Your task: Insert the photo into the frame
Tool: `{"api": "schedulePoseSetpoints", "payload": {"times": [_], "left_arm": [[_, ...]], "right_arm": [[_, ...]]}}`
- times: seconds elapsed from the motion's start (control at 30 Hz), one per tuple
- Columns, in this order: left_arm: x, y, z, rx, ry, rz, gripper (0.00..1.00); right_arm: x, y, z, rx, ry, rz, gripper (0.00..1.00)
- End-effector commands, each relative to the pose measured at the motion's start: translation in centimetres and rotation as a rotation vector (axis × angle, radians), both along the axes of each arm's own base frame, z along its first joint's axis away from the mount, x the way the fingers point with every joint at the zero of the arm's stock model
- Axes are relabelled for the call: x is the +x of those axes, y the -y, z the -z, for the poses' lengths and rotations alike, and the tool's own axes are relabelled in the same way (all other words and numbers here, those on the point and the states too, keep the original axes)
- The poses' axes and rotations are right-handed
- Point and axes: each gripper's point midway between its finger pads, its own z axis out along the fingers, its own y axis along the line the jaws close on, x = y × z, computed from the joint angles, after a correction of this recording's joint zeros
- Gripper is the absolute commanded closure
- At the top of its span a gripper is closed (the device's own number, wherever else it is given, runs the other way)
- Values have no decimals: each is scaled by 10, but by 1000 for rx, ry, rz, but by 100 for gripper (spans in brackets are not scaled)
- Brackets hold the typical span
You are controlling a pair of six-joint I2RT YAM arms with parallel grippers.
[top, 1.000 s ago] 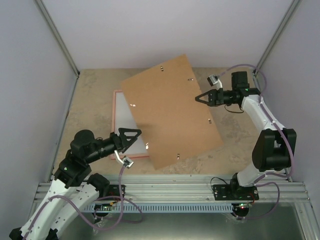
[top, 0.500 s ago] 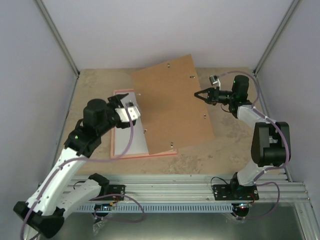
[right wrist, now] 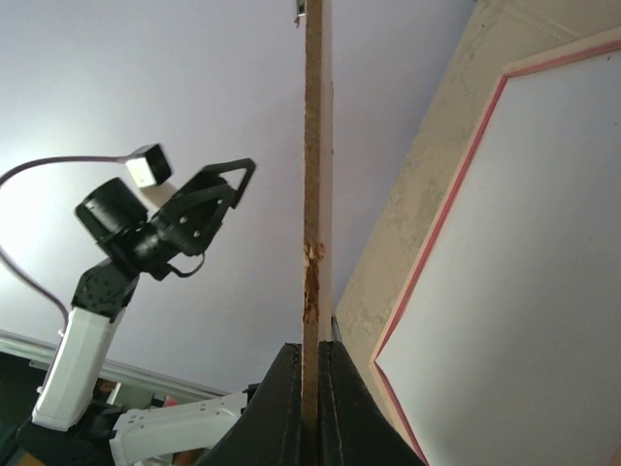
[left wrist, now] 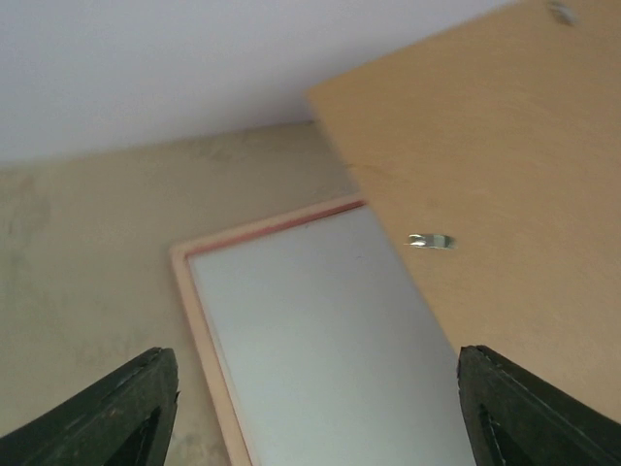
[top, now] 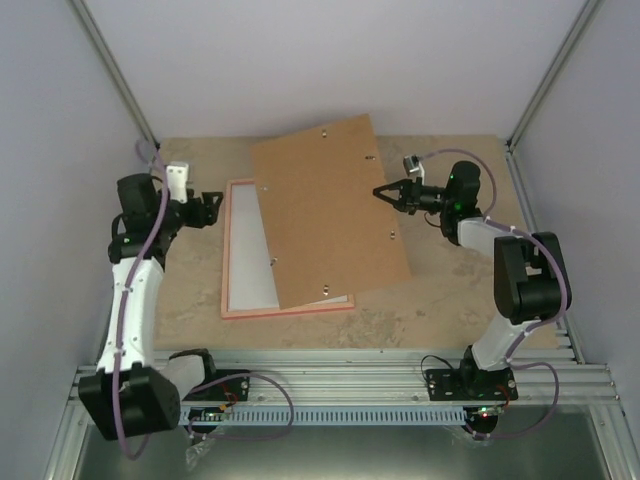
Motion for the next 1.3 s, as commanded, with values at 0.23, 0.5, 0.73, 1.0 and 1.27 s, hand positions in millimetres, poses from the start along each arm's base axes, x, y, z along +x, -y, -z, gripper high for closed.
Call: {"api": "schedulePoseSetpoints", "payload": {"times": [0.23, 0.5, 0.73, 1.0, 1.27], "left_arm": [[3, -42, 89, -239, -210, -278, 28], [9, -54, 139, -222, -360, -344, 32], [14, -55, 160, -248, -417, -354, 33], [14, -57, 183, -234, -473, -363, 35], [16, -55, 208, -241, -550, -345, 46]], "right_arm": [[25, -30, 32, 16, -90, 112, 99], [32, -60, 59, 15, -150, 119, 100], [37, -75, 84, 28, -193, 145, 99], [42, -91, 109, 19, -226, 159, 99], [41, -103, 127, -18, -235, 145, 99]]}}
